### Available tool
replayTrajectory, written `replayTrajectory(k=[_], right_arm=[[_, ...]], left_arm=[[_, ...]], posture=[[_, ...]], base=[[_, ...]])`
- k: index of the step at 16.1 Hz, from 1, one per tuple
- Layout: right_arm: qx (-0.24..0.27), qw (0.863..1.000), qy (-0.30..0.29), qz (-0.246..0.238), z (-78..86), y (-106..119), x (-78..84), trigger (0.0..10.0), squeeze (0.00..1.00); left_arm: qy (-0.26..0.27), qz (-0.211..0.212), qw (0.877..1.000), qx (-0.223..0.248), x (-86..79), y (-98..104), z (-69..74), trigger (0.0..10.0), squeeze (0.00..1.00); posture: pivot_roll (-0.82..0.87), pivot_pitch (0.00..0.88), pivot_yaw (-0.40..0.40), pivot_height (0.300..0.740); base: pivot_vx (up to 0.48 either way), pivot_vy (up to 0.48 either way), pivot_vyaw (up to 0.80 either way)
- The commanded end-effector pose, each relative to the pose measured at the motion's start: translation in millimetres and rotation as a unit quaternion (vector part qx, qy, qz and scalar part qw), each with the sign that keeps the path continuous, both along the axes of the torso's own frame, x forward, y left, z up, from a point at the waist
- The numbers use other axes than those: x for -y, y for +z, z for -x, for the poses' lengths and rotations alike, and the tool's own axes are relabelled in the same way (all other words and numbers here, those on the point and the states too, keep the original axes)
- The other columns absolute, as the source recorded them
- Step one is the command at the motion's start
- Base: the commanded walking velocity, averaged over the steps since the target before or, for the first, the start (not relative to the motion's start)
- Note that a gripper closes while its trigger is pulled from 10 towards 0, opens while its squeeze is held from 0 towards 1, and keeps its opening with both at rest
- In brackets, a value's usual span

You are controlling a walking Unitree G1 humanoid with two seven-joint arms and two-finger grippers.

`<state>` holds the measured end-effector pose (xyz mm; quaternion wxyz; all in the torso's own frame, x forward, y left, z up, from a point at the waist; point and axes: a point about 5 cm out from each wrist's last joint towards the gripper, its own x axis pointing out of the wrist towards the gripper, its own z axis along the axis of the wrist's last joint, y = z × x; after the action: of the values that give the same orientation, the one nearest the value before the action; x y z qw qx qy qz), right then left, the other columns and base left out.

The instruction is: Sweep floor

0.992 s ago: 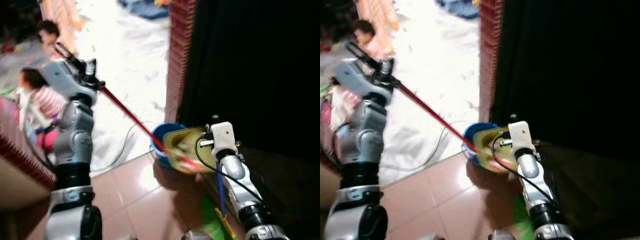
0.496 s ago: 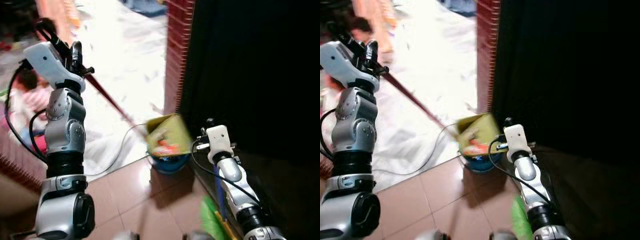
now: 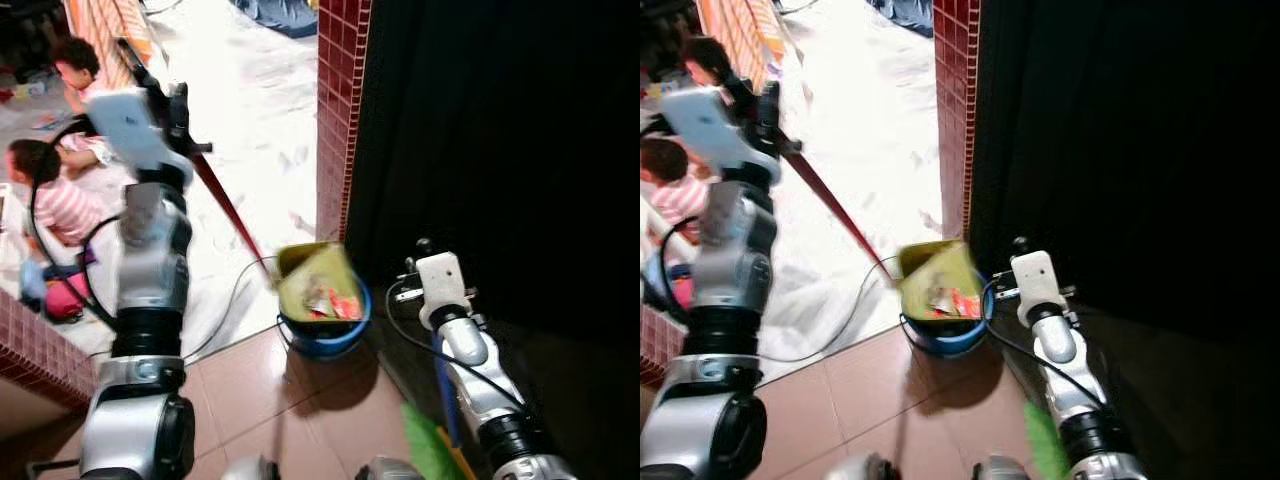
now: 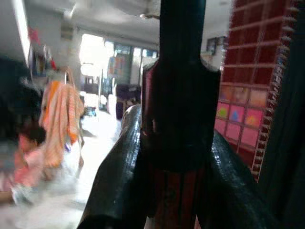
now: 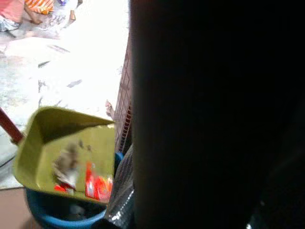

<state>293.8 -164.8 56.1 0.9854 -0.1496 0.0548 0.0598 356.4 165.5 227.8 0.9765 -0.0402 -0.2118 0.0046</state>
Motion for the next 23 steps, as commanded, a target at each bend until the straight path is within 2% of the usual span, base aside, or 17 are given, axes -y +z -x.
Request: replayTrajectory(k=[1, 6, 8, 10, 11, 12, 14, 16, 18, 20, 21, 22, 23], right_arm=[[0.011, 1.0, 0.0, -0.002, -2.2, 5.1, 0.8, 10.0, 0.0], [0.012, 1.0, -0.001, -0.002, -4.0, 5.7, -0.1, 10.0, 0.0], [0.012, 1.0, 0.0, -0.002, -4.2, 5.2, -0.8, 10.0, 0.0], [0.012, 1.0, 0.0, -0.003, -4.4, 5.0, -1.4, 10.0, 0.0], [0.013, 1.0, 0.0, -0.004, -4.9, 5.1, -2.0, 10.0, 0.0], [0.014, 1.0, 0.0, -0.004, -5.1, 5.2, -2.4, 10.0, 0.0], [0.016, 1.0, 0.001, -0.003, -5.8, 5.6, -3.4, 10.0, 0.0], [0.018, 1.0, 0.004, -0.001, -5.0, 5.3, -4.8, 10.0, 0.0], [0.018, 1.0, 0.005, 0.0, -4.4, 4.6, -5.0, 10.0, 0.0], [0.018, 1.0, 0.006, 0.002, -3.8, 3.6, -5.3, 10.0, 0.0], [0.017, 1.0, 0.009, 0.002, -4.0, 3.1, -6.9, 10.0, 0.0], [0.018, 1.0, 0.012, 0.003, -4.7, 3.3, -8.1, 10.0, 0.0], [0.018, 1.0, 0.013, 0.004, -5.0, 3.6, -8.4, 10.0, 0.0]], left_arm=[[0.0, -0.048, 0.997, 0.061, 7.9, 19.3, 4.8, 10.0, 0.0], [-0.012, -0.095, 0.991, 0.09, 32.5, 16.5, 5.4, 10.0, 0.0], [-0.05, -0.114, 0.987, 0.104, 53.4, 16.3, 7.8, 10.0, 0.0], [-0.105, -0.141, 0.977, 0.121, 74.7, 16.8, 12.3, 10.0, 0.0], [-0.168, -0.165, 0.963, 0.128, 93.8, 15.0, 17.4, 10.0, 0.0], [-0.219, -0.201, 0.944, 0.141, 109.6, 11.3, 24.7, 10.0, 0.0], [-0.322, -0.281, 0.891, 0.153, 136.1, -6.4, 43.5, 10.0, 0.0], [-0.413, -0.371, 0.821, 0.135, 150.0, -38.4, 62.4, 10.0, 0.0], [-0.436, -0.4, 0.795, 0.135, 151.4, -47.3, 68.4, 10.0, 0.0], [-0.434, -0.433, 0.776, 0.152, 152.7, -49.7, 71.2, 10.0, 0.0], [-0.428, -0.431, 0.779, 0.155, 152.6, -48.1, 70.2, 10.0, 0.0], [-0.417, -0.414, 0.795, 0.15, 150.8, -43.7, 66.5, 10.0, 0.0], [-0.412, -0.403, 0.804, 0.148, 149.6, -41.3, 64.5, 10.0, 0.0]], posture=[[-0.08, 0.0, 0.051, 0.74], [-0.08, 0.0, 0.053, 0.74], [-0.08, 0.0, 0.055, 0.74], [-0.08, 0.0, 0.058, 0.74], [-0.07, 0.0, 0.06, 0.74], [-0.07, 0.0, 0.061, 0.74], [-0.07, 0.0, 0.063, 0.74], [-0.07, 0.0, 0.063, 0.74], [-0.07, 0.0, 0.063, 0.74], [-0.07, 0.0, 0.059, 0.74], [-0.07, 0.0, 0.056, 0.74], [-0.07, 0.0, 0.056, 0.74], [-0.07, 0.0, 0.056, 0.74]], base=[[0.0, 0.0, 0.0], [0.0, 0.0, 0.0], [0.0, 0.0, 0.0], [0.0, 0.0, 0.0], [0.0, 0.0, 0.0], [0.0, 0.0, 0.0], [0.0, 0.0, 0.0], [0.0, 0.0, 0.0], [0.0, 0.0, 0.0], [0.0, 0.0, 0.0], [0.0, 0.0, 0.0], [0.0, 0.0, 0.0], [0.0, 0.0, 0.0]])
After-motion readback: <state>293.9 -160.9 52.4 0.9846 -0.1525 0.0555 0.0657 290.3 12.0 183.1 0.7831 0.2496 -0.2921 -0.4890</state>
